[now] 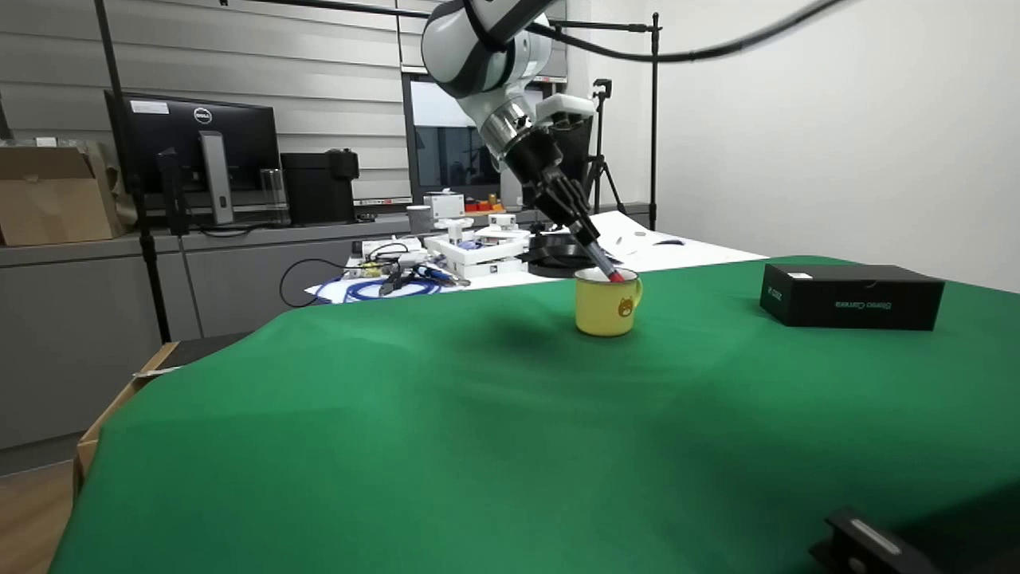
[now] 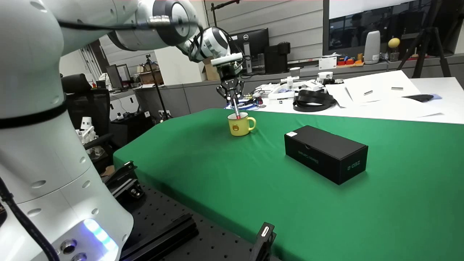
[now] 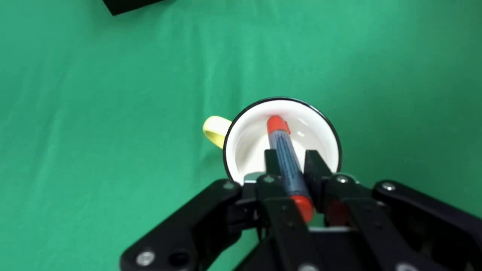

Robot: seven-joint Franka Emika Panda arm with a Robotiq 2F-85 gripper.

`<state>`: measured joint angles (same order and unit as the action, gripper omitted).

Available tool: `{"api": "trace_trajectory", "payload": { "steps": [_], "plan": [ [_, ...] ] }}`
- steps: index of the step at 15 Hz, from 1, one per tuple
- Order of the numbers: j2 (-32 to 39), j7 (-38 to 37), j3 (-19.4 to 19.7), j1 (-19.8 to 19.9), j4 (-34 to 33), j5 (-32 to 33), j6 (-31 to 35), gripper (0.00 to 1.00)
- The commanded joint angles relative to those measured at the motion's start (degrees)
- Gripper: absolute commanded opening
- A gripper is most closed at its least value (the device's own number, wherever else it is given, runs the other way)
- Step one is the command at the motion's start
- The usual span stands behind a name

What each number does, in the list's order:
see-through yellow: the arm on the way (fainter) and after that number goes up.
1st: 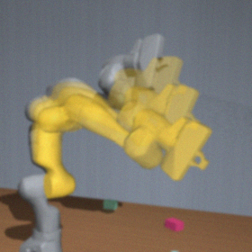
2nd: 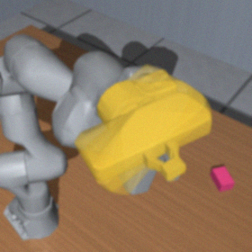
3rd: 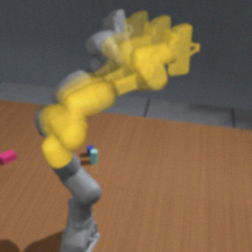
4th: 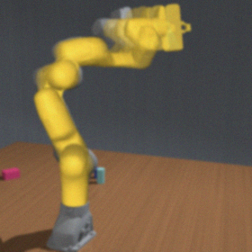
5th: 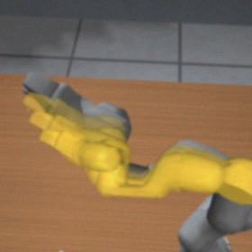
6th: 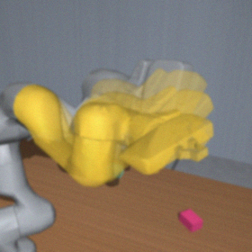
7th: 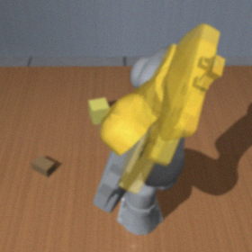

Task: Take the marker out of the cup and place it on the table

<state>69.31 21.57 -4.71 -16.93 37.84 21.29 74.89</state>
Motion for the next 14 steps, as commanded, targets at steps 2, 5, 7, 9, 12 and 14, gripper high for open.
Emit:
{"api": "trace_trajectory", "payload": {
  "steps": [2, 5, 7, 9, 12, 14],
  "plan": [
    [-2.25, -0.37, 0.36, -0.43, -2.39, -0.21, -6.83, 0.06],
    [-3.56, 0.38, 0.69, -1.38, -1.98, 0.96, -10.69, 0.06],
    [-4.06, 1.31, 0.87, -2.25, -0.79, 1.96, -13.50, 0.06],
    [-4.20, 3.22, 0.91, -3.30, 0.92, 3.65, -16.51, 0.06],
    [-3.92, 5.02, 0.62, -4.64, 4.24, 6.10, -17.36, 0.06],
    [-3.41, 5.18, 0.32, -5.21, 7.15, 7.10, -15.52, 0.06]
  ]
}}
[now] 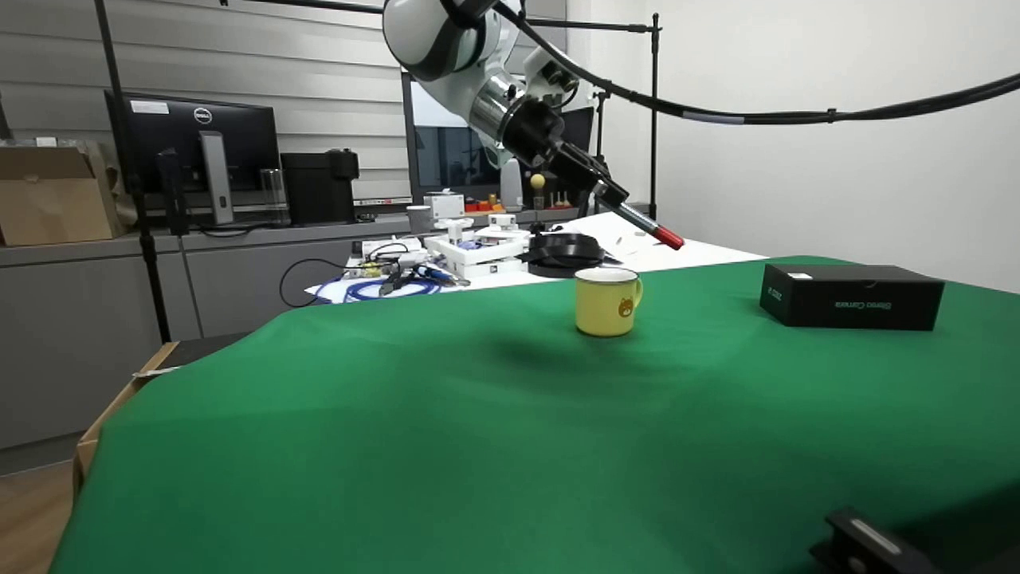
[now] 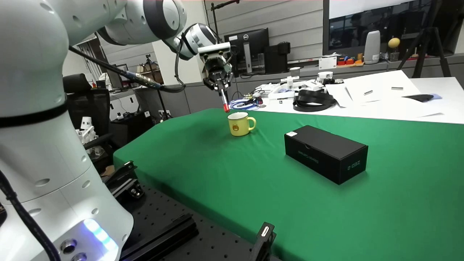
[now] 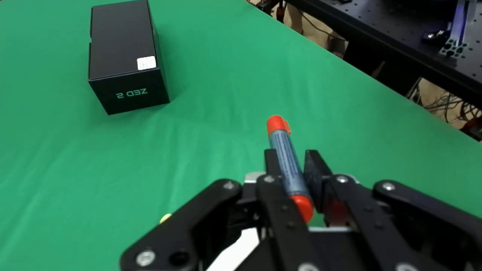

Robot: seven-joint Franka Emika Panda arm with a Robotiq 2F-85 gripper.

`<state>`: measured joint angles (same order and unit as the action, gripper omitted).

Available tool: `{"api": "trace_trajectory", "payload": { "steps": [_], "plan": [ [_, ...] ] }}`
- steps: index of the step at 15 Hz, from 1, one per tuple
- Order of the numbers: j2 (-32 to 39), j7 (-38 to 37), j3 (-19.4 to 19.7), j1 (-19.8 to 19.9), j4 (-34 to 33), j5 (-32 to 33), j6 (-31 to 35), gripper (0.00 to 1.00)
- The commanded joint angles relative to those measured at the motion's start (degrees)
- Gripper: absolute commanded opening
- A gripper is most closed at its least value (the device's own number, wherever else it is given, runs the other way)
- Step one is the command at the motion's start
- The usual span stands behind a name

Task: Take the marker out of the cup and place it on the table

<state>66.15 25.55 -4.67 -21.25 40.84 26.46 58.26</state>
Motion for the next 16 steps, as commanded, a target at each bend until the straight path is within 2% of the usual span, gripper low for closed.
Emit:
{"api": "trace_trajectory", "payload": {
  "steps": [1, 8, 16],
  "plan": [
    [0.26, 1.12, 0.09, -1.02, 5.69, 2.18, 2.15, 0.06],
    [5.56, -1.08, 0.31, -1.78, 11.87, 1.58, 6.26, 0.06],
    [5.85, -1.66, 0.57, -3.05, 12.88, 2.82, 6.32, 0.06]
  ]
}}
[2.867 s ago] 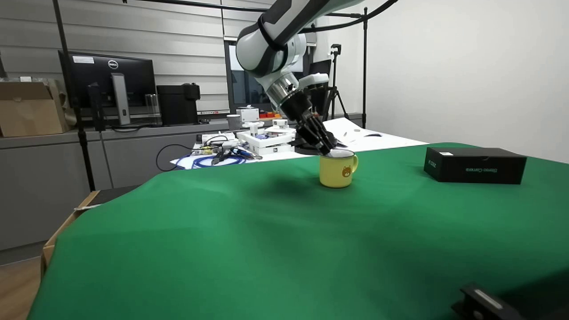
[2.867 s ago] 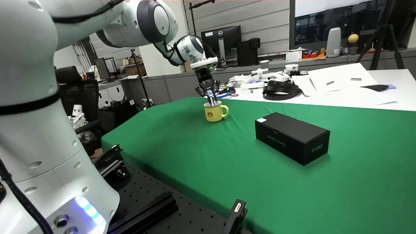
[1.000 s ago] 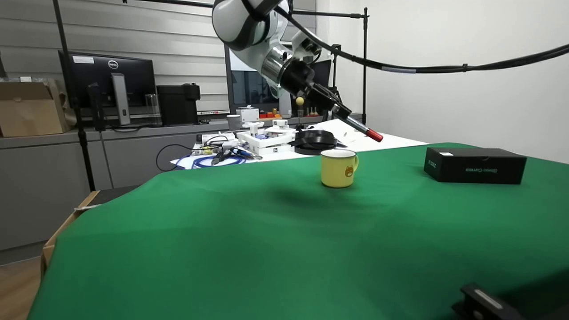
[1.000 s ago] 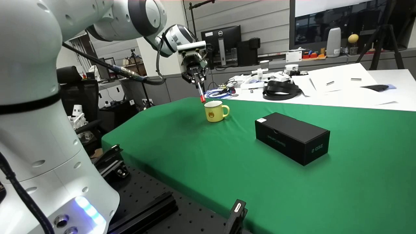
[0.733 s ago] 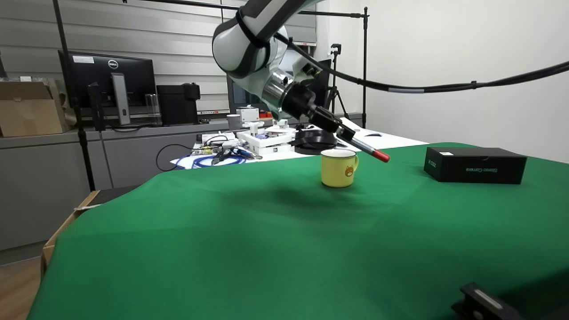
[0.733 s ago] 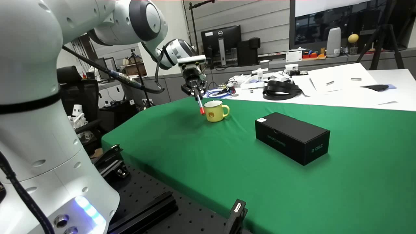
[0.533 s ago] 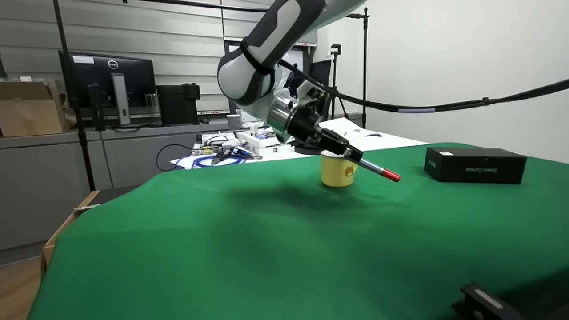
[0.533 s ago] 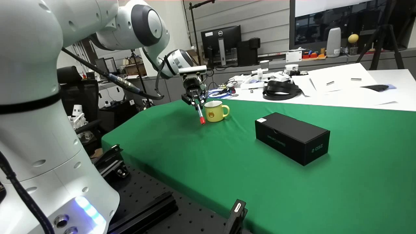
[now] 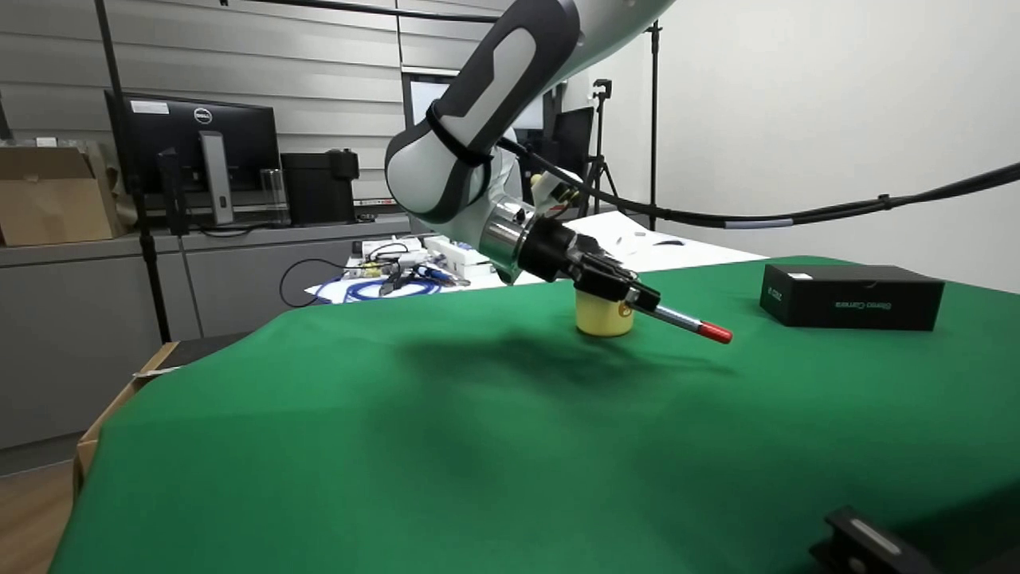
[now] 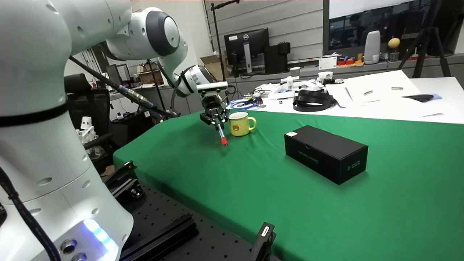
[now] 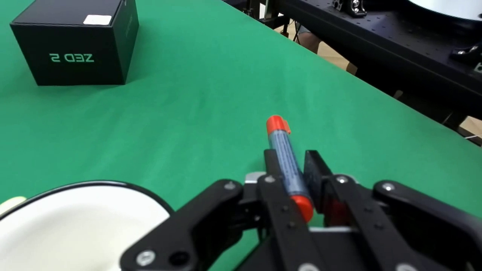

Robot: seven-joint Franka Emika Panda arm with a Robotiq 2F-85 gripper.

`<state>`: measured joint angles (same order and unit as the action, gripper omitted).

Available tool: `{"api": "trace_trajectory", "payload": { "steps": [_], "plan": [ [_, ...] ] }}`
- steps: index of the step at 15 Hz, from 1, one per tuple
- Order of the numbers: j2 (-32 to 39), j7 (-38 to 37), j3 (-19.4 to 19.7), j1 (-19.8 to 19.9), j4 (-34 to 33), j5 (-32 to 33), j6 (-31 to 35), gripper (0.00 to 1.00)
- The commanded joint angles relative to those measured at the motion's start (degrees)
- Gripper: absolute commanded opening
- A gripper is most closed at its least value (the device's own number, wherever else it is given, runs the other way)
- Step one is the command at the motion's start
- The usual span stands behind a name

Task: Take the marker out of the cup and place it on the table

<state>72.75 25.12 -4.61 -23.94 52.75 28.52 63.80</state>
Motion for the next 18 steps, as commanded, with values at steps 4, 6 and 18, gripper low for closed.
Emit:
{"api": "trace_trajectory", "payload": {
  "steps": [4, 6, 18],
  "plan": [
    [-0.78, -1.24, 0.25, -0.95, 1.36, 1.18, 1.04, 0.06],
    [-0.81, -1.28, 0.04, -1.51, 1.81, 1.30, 1.26, 0.06],
    [-1.11, -1.23, 0.15, -4.94, 5.52, 1.31, 3.77, 0.49]
  ]
}}
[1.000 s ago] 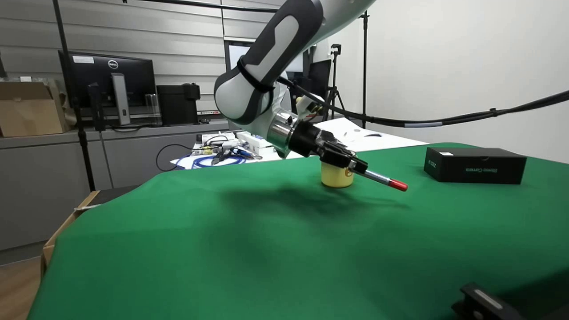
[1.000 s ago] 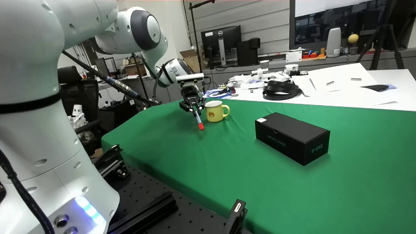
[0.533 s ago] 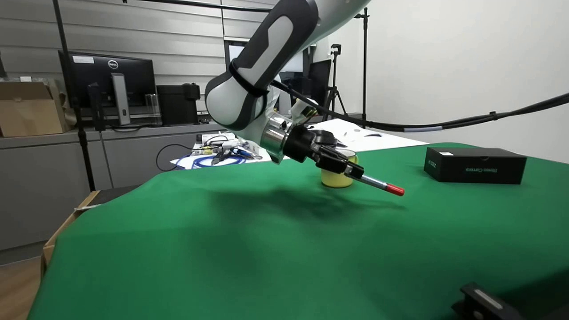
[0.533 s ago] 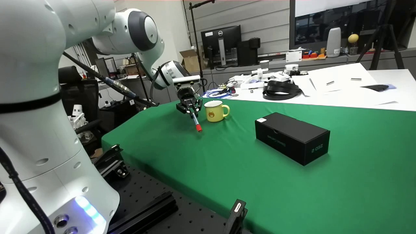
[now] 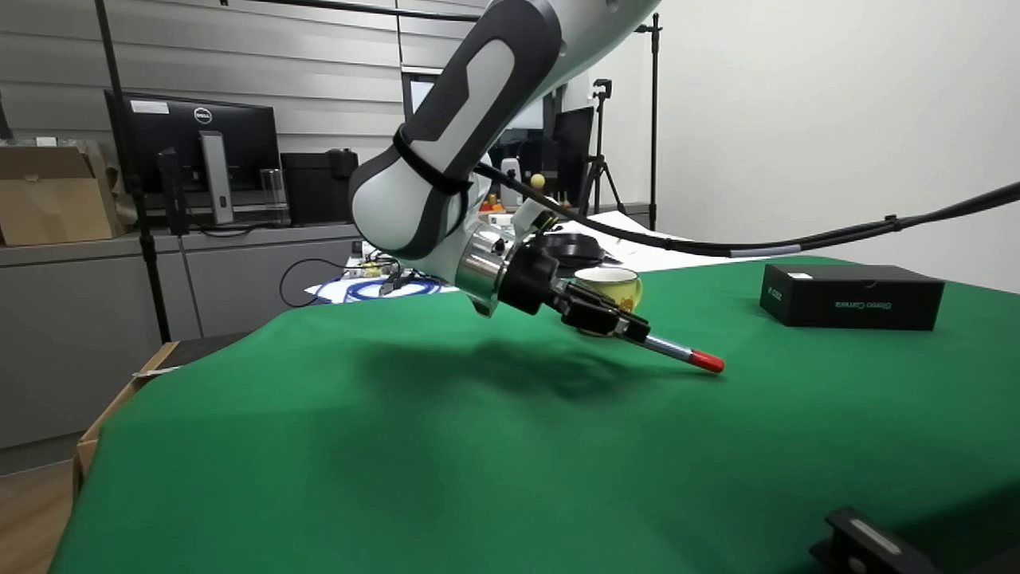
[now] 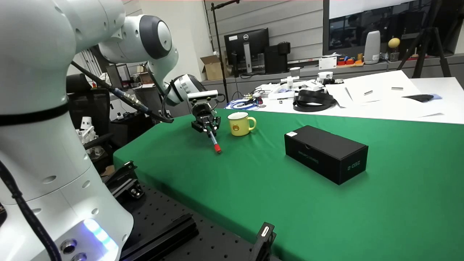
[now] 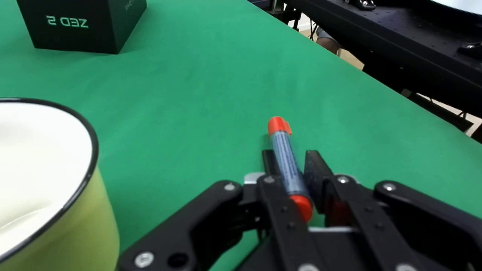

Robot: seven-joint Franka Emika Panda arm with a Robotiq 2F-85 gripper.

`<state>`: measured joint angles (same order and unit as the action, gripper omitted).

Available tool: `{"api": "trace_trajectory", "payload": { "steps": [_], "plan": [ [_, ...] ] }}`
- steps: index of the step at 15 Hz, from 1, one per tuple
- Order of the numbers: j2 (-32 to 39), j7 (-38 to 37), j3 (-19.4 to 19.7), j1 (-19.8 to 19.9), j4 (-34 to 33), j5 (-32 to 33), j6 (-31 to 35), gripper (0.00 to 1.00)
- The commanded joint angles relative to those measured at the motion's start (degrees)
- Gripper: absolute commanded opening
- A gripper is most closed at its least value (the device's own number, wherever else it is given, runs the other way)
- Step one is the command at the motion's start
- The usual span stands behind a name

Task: Take the marker out of the cup and place it on the table

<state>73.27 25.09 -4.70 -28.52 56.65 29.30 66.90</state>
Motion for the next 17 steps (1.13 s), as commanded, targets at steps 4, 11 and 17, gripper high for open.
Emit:
{"api": "trace_trajectory", "payload": {
  "steps": [4, 11, 17],
  "plan": [
    [-6.10, -1.00, 0.05, -0.43, 2.49, 0.83, 1.39, 0.75],
    [-17.76, -1.07, -0.26, -0.02, 5.79, 1.58, 3.46, 1.00],
    [-18.80, 0.22, -0.03, -0.34, 4.70, 1.11, 3.42, 1.00]
  ]
}}
